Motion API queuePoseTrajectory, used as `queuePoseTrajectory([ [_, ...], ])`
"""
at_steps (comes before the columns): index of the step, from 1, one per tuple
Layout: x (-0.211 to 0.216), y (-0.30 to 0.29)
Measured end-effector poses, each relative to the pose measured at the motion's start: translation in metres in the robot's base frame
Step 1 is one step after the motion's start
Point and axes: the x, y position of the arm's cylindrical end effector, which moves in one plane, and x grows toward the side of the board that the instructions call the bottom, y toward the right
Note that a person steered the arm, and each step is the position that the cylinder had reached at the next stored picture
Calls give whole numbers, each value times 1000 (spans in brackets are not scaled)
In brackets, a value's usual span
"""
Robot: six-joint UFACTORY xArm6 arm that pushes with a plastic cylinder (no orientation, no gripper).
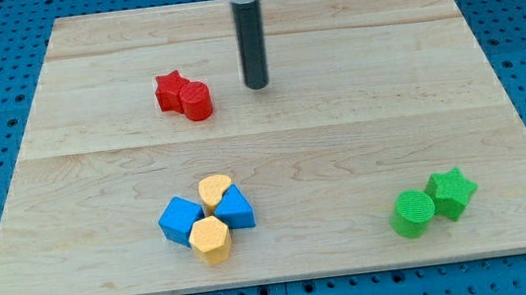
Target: Push the blue triangle towards the top right of the board
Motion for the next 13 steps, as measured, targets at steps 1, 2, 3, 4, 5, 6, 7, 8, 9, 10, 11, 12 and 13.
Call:
queuePoseTrajectory([
  [1, 1, 5],
  [2, 1, 5],
  [3, 1, 5],
  [4, 1, 4],
  [5, 5, -29],
  [6, 44, -51],
  [7, 87, -60],
  [8, 110, -97],
  [9, 129, -122],
  [10, 150, -166],
  [11, 190, -190],
  [12, 251, -186],
  [13, 254, -174],
])
